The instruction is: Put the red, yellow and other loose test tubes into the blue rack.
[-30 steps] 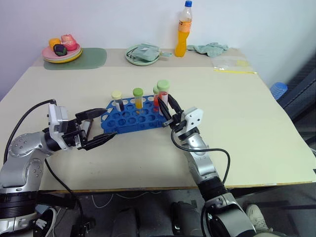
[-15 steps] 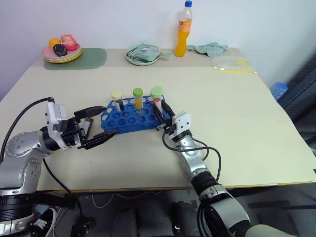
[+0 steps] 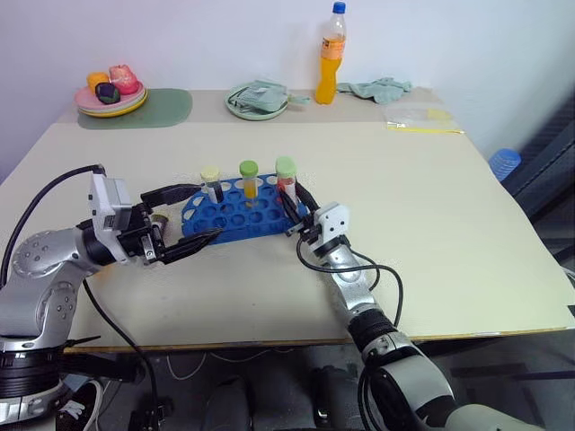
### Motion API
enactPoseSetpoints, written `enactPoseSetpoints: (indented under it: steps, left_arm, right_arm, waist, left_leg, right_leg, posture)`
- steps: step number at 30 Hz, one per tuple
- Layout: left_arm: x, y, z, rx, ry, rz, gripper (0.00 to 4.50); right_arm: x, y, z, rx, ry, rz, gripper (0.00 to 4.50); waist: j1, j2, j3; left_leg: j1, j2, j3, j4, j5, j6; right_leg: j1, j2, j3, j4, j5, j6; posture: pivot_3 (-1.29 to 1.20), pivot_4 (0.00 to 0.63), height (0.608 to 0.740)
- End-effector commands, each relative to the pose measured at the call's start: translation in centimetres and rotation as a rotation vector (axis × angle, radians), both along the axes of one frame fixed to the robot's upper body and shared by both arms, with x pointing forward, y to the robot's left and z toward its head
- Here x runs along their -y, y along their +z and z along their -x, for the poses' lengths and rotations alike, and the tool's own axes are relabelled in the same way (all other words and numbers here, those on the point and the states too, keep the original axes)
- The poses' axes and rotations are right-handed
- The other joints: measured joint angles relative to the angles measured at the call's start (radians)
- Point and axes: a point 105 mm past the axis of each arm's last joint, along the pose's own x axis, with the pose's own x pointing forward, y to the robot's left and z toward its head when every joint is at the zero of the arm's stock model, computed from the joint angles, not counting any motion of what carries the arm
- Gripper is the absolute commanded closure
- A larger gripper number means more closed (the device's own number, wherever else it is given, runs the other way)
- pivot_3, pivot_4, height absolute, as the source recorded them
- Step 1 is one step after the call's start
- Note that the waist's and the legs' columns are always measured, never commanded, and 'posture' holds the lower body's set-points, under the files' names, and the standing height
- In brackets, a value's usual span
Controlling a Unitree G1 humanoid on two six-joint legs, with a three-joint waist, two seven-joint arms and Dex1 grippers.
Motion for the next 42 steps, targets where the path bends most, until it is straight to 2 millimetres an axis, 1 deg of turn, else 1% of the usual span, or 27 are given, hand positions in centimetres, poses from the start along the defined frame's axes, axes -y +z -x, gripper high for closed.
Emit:
enactPoseSetpoints:
  steps: [1, 7, 9, 11, 14, 15, 17, 19, 22, 23, 26, 27, 29, 31, 33, 35, 38, 40, 42]
  left_arm:
    - [0.4, 0.8, 0.4, 0.026, -0.012, 0.002, 0.0]
    - [0.5, 0.9, 0.7, 0.02, -0.003, -0.003, 0.0]
    - [0.5, 0.8, 0.8, 0.017, 0.001, -0.006, 0.0]
    - [0.4, 0.8, 0.8, 0.017, 0.003, -0.003, 0.0]
    - [0.4, 0.8, 0.7, 0.016, 0.006, 0.002, 0.0]
    - [0.4, 0.7, 0.6, 0.014, 0.006, 0.003, 0.0]
    - [0.4, 0.4, 0.7, -0.015, 0.003, 0.01, 0.0]
    - [0.5, 0.1, 1.1, -0.028, 0.007, 0.01, 0.0]
    - [0.5, 0.1, 1.4, -0.024, 0.023, 0.008, 0.0]
    - [0.3, 0.1, 1.6, -0.048, 0.031, 0.011, 0.0]
    - [-1.0, -0.2, 2.2, -0.096, 0.081, -0.022, 0.0]
    - [-1.3, -0.3, 2.3, -0.104, 0.095, -0.03, 0.0]
    - [-2.5, -0.3, 2.2, -0.117, 0.167, -0.05, 0.0]
    - [-3.5, -0.6, 2.2, -0.154, 0.228, -0.075, 0.0]
    - [-4.4, -0.7, 2.4, -0.158, 0.278, -0.097, 0.0]
    - [-6.2, -1.5, 2.0, -0.212, 0.385, -0.163, 0.0]
    - [-8.9, -1.9, 1.2, -0.266, 0.511, -0.22, 0.0]
    - [-11.1, -1.8, 0.3, -0.313, 0.62, -0.221, 0.0]
    - [-13.3, -1.8, -0.2, -0.366, 0.736, -0.228, 0.0]
  right_arm:
    - [-0.4, 0.8, -0.2, 0.019, 0.003, -0.028, 3.78]
    - [-0.3, 0.2, -0.5, -0.013, -0.001, -0.043, 3.78]
    - [-0.2, 0.0, -0.4, -0.03, 0.027, -0.071, 2.75]
    - [-0.1, 0.1, -0.1, -0.016, 0.04, -0.069, 1.86]
    - [0.2, 0.2, -0.1, -0.004, 0.03, -0.05, 0.27]
    - [0.3, 0.1, -0.1, -0.002, 0.024, -0.04, 0.06]
    - [0.5, 0.2, 0.3, 0.01, 0.038, -0.015, 0.06]
    - [1.4, 0.3, 1.3, 0.019, 0.083, 0.033, 0.06]
    - [3.4, 0.7, 2.5, 0.029, 0.069, 0.081, 0.06]
    - [4.2, 0.7, 2.8, 0.024, 0.057, 0.097, 0.06]
    - [6.9, -0.1, 3.5, -0.011, 0.018, 0.168, 0.06]
    - [7.4, -0.1, 3.6, -0.015, 0.011, 0.183, 0.06]
    - [9.0, 0.7, 4.0, -0.007, -0.011, 0.206, 0.06]
    - [9.9, 1.7, 4.4, 0.003, -0.013, 0.23, 0.06]
    - [10.2, 3.0, 5.0, 0.02, 0.018, 0.258, 0.06]
    - [10.3, 4.9, 5.7, 0.042, 0.084, 0.273, 0.06]
    - [9.8, 7.1, 6.7, 0.058, 0.206, 0.29, 0.06]
    - [9.0, 7.9, 7.6, 0.063, 0.305, 0.336, 0.06]
    - [8.4, 8.6, 7.9, 0.094, 0.344, 0.371, 0.06]
  waist:
    - [0.0, 0.0, 0.0]
    - [-0.002, 0.0, 0.0]
    - [-0.002, 0.0, 0.0]
    - [-0.001, 0.0, 0.0]
    - [-0.001, 0.0, 0.0]
    - [-0.001, 0.0, 0.0]
    - [-0.001, 0.0, 0.0]
    - [0.002, 0.0, 0.0]
    - [0.007, 0.0, 0.0]
    - [0.008, 0.0, 0.0]
    - [0.001, 0.0, 0.0]
    - [0.0, 0.0, 0.0]
    - [0.002, 0.001, 0.001]
    - [0.001, 0.001, 0.001]
    - [0.001, 0.001, 0.001]
    - [0.002, 0.001, 0.002]
    - [0.004, 0.001, 0.002]
    - [0.006, 0.001, 0.002]
    - [0.008, 0.0, 0.002]
  left_leg:
    - [0.0, 0.0, 0.0, 0.0, 0.0, 0.0]
    - [0.0, 0.0, 0.0, 0.0, 0.0, 0.0]
    - [0.001, 0.0, 0.0, 0.0, 0.0, 0.0]
    - [0.001, 0.0, 0.0, 0.0, 0.0, 0.0]
    - [0.001, 0.0, 0.0, 0.0, 0.0, 0.0]
    - [0.001, 0.0, 0.0, 0.0, 0.0, 0.0]
    - [0.001, 0.0, 0.0, 0.0, 0.0, -0.001]
    - [0.001, 0.0, 0.0, 0.0, 0.0, -0.001]
    - [0.0, 0.0, -0.001, 0.0, 0.0, -0.001]
    - [0.0, -0.001, -0.001, 0.0, 0.0, -0.001]
    - [0.0, -0.001, -0.001, 0.0, 0.0, -0.001]
    - [0.001, 0.0, -0.001, 0.0, 0.0, -0.001]
    - [0.002, 0.0, -0.001, -0.002, 0.0, -0.001]
    - [0.003, 0.0, 0.0, -0.002, 0.0, -0.001]
    - [0.003, 0.0, 0.0, -0.002, 0.0, -0.001]
    - [0.003, 0.0, 0.0, -0.002, 0.0, 0.0]
    - [0.004, 0.0, 0.0, -0.002, 0.0, 0.0]
    - [0.004, 0.0, 0.0, -0.002, 0.0, 0.0]
    - [0.004, 0.0, 0.0, -0.002, 0.0, 0.0]
  right_leg:
    - [0.0, 0.0, 0.0, 0.0, 0.0, 0.0]
    - [0.0, 0.0, 0.0, 0.0, 0.0, 0.0]
    - [0.0, 0.0, 0.0, 0.001, 0.0, 0.0]
    - [0.0, 0.0, 0.0, 0.001, 0.0, 0.0]
    - [0.0, 0.0, 0.0, 0.001, 0.0, 0.0]
    - [0.0, 0.0, 0.0, 0.001, 0.0, 0.0]
    - [0.0, 0.0, 0.0, 0.001, 0.0, 0.0]
    - [0.0, 0.0, 0.0, 0.001, 0.0, 0.0]
    - [0.0, -0.001, 0.0, 0.0, 0.0, 0.0]
    - [0.0, -0.002, 0.0, 0.0, 0.0, 0.0]
    - [0.0, -0.002, 0.0, 0.0, 0.0, -0.001]
    - [0.001, -0.001, 0.0, 0.0, -0.001, -0.001]
    - [0.001, -0.001, 0.0, 0.0, -0.001, -0.002]
    - [0.001, 0.0, 0.0, 0.001, -0.002, -0.002]
    - [0.001, 0.0, 0.001, 0.0, -0.002, -0.002]
    - [0.001, 0.0, 0.001, 0.0, -0.002, -0.002]
    - [0.001, 0.0, 0.001, 0.0, -0.003, -0.004]
    - [0.001, 0.0, 0.001, 0.0, -0.003, -0.004]
    - [0.001, 0.0, 0.0, 0.0, -0.003, -0.004]
  posture:
    - [0.0, 0.15, 0.74]
    - [0.0, 0.15, 0.74]
    - [0.0, 0.15, 0.74]
    - [0.0, 0.15, 0.74]
    - [0.0, 0.15, 0.74]
    - [0.0, 0.15, 0.74]
    - [0.0, 0.15, 0.74]
    - [0.0, 0.15, 0.74]
    - [0.0, 0.15, 0.74]
    - [0.0, 0.15, 0.74]
    - [0.0, 0.15, 0.74]
    - [0.0, 0.15, 0.74]
    - [0.0, 0.15, 0.74]
    - [0.0, 0.15, 0.74]
    - [0.0, 0.15, 0.74]
    - [0.0, 0.15, 0.74]
    - [0.0, 0.15, 0.74]
    - [0.0, 0.15, 0.74]
    - [0.0, 0.15, 0.74]
